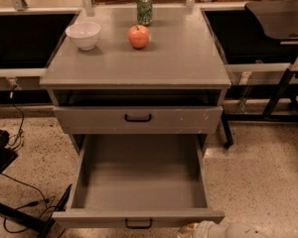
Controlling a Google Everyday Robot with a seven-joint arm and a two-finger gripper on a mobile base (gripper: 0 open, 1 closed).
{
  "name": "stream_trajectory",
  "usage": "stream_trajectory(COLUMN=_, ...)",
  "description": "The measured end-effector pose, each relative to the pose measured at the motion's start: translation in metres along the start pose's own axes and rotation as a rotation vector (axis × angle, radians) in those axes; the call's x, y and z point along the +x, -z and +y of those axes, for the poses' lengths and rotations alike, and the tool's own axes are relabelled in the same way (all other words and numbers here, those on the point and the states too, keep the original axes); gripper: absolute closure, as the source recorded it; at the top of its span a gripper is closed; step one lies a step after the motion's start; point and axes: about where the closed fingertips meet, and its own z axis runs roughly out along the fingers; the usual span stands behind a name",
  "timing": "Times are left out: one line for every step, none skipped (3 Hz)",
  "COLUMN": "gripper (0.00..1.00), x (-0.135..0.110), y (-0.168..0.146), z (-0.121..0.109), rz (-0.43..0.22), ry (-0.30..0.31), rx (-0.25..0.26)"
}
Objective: Close middle drawer
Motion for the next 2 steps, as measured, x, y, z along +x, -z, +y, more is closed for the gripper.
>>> stream_trajectory(gripper=1.0, x=0.0, y=0.001, z=0.001, rz=0.002, ry=0.002, rx=0.0)
stream_trajectory(gripper=1.0, x=-0.006, y=-0.007, z=-0.01, rz=-0.023, ry=0.01, rx=0.006)
